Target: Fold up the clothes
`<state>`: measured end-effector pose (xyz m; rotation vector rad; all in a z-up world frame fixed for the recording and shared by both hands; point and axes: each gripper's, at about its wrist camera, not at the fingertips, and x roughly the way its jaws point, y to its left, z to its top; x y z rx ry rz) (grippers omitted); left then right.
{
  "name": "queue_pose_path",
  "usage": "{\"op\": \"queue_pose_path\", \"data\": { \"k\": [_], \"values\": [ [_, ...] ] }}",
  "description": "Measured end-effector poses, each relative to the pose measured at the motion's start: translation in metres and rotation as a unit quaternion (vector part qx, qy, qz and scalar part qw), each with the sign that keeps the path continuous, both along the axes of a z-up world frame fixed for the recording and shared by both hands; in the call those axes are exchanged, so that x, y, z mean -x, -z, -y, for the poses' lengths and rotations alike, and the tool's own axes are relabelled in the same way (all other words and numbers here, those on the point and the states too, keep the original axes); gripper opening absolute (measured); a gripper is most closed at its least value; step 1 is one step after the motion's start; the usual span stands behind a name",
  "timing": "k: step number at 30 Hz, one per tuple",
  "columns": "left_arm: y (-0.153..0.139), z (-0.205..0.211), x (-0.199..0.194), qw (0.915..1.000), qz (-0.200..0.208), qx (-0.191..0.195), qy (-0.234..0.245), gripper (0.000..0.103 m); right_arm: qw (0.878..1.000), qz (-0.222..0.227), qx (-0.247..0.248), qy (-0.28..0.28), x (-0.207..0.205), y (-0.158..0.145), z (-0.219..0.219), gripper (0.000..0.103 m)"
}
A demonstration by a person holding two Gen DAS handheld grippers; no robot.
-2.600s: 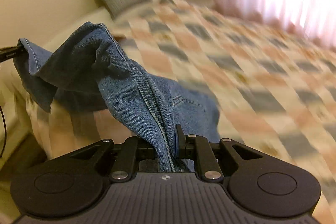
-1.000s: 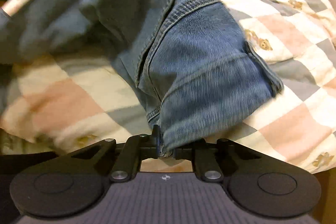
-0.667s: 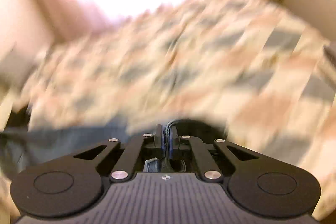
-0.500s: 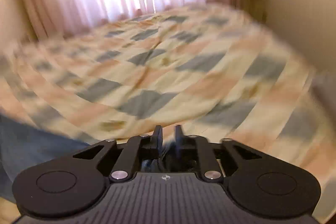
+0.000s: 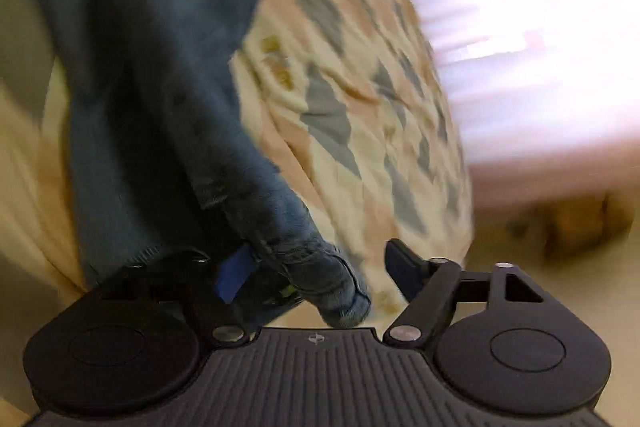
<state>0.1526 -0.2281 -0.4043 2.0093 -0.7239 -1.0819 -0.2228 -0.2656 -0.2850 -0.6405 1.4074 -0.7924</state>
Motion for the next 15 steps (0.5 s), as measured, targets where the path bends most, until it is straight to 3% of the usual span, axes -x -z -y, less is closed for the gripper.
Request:
{"op": "queue_pose_path", "data": {
  "k": [4,7,8,10,11,13,14,15],
  "values": [
    [0.033,0.027,-0.036,0.9973,0.066,-0.02,0.026,0.068,0.999,-0.041,-0.002,-0.036,0.002,0.02,0.003,0.081],
    [0.048,0.044,-0.056,0.9962,0.081,-0.021,0.024,0.067,0.995,-0.068,-0.001,-0.07,0.0,0.03,-0.002,0.081],
    [0.05,0.05,-0.059,0.9971,0.073,-0.019,0.012,0.062,0.994,-0.074,0.004,-0.086,-0.001,0.033,-0.005,0.081],
    [0.053,0.062,-0.065,0.9983,0.054,-0.013,-0.017,0.035,0.991,-0.079,0.009,-0.11,-0.004,0.037,-0.008,0.079],
    [0.05,0.066,-0.064,0.9985,0.044,-0.008,-0.031,0.013,0.989,-0.081,0.01,-0.121,-0.005,0.041,-0.009,0.073],
    [0.041,0.07,-0.064,0.9981,0.01,0.002,-0.061,0.008,0.988,-0.086,0.003,-0.126,-0.008,0.044,-0.008,0.036],
    [0.033,0.069,-0.064,0.9972,-0.008,0.014,-0.073,0.006,0.991,-0.072,-0.011,-0.108,-0.008,0.039,-0.002,0.005],
    [0.025,0.068,-0.063,0.9957,-0.026,0.027,-0.084,0.006,0.994,-0.059,-0.026,-0.09,-0.008,0.034,0.003,0.008]
  ]
}}
